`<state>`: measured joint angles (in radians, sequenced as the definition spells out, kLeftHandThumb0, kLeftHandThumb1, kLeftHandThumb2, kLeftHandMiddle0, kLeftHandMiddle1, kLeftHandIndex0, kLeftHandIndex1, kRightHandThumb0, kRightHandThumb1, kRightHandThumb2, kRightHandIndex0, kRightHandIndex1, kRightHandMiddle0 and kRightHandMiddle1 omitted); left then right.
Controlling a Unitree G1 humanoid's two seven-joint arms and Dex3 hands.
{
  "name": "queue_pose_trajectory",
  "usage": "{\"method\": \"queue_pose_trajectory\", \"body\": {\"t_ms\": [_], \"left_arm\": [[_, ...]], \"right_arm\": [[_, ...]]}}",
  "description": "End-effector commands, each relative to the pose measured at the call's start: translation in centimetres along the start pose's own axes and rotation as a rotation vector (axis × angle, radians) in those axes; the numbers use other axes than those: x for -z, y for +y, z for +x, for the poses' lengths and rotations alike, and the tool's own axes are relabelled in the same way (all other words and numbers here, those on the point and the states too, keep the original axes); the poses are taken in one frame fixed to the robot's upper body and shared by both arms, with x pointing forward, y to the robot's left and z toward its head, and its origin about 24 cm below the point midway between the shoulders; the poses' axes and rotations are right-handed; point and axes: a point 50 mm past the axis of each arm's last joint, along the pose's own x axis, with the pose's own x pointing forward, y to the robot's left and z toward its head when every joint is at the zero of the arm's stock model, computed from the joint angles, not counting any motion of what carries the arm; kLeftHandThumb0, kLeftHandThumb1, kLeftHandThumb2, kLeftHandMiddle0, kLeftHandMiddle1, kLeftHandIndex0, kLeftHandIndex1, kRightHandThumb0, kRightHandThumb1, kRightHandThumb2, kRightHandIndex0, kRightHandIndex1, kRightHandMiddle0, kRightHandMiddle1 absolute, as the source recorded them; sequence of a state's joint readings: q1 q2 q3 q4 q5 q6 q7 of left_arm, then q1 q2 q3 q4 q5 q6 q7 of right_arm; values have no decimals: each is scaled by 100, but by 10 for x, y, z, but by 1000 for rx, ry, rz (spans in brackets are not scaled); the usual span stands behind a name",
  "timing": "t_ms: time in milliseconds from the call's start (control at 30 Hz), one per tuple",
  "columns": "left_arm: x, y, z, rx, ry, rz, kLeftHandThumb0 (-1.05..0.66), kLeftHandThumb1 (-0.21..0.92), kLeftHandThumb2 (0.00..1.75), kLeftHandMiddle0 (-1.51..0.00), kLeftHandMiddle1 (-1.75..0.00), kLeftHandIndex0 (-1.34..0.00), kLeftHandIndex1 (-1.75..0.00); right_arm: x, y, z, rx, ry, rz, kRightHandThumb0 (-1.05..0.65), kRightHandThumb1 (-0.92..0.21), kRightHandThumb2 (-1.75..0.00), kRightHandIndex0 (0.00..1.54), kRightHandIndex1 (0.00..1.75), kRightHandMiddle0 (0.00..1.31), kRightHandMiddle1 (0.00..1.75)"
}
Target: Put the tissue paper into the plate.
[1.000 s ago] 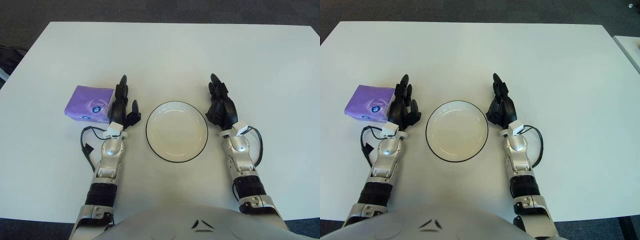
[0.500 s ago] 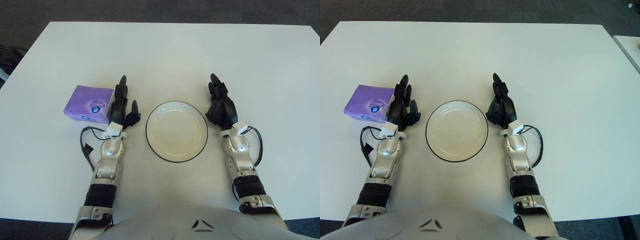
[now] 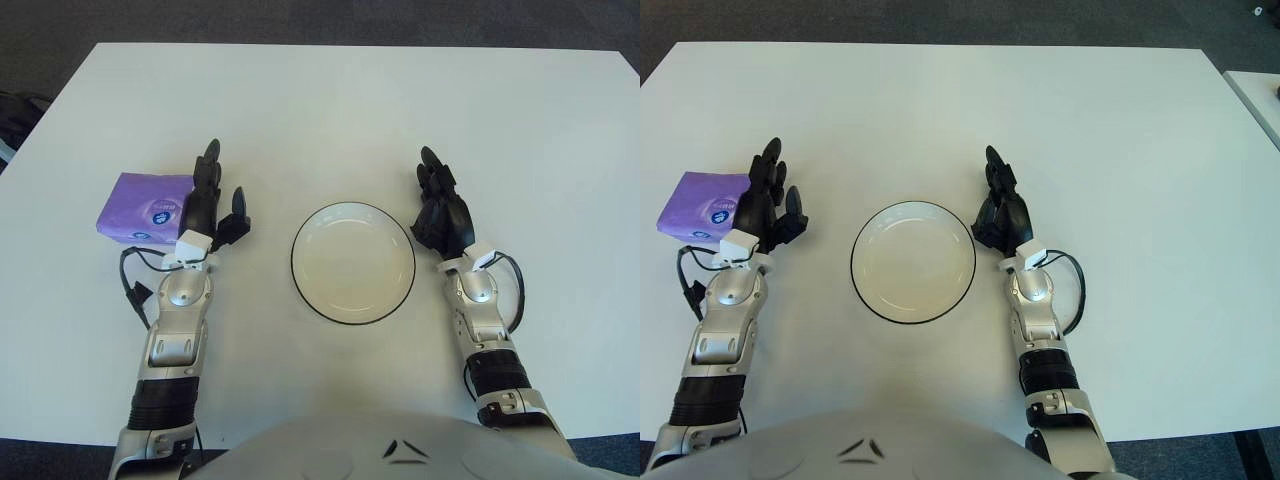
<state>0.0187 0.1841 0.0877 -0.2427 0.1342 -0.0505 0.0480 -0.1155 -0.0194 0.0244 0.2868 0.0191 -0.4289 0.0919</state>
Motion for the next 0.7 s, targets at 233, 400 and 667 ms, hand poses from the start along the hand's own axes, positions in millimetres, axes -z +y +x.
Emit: {"method": "queue_pose_trajectory", "body": {"t_ms": [233,400,667], "left_arm": [[-18,15,13,9,-150,108,-73,92,92,-17,0,0,-18],[-21,18,19,13,-174,147,-74,92,92,-16,0,0,-19],[-24,20,20,26,-186,182,-75,92,92,-16,0,0,-22]], "right_arm": [[56,16,-40,12,309,60,-81,-92,-109,10,1,0,19],[57,17,-40,2,314,63,-82,-92,-110,10,1,0,19],[59,19,-40,-5,318,67,-81,-92,-110,10,0,0,18]]}}
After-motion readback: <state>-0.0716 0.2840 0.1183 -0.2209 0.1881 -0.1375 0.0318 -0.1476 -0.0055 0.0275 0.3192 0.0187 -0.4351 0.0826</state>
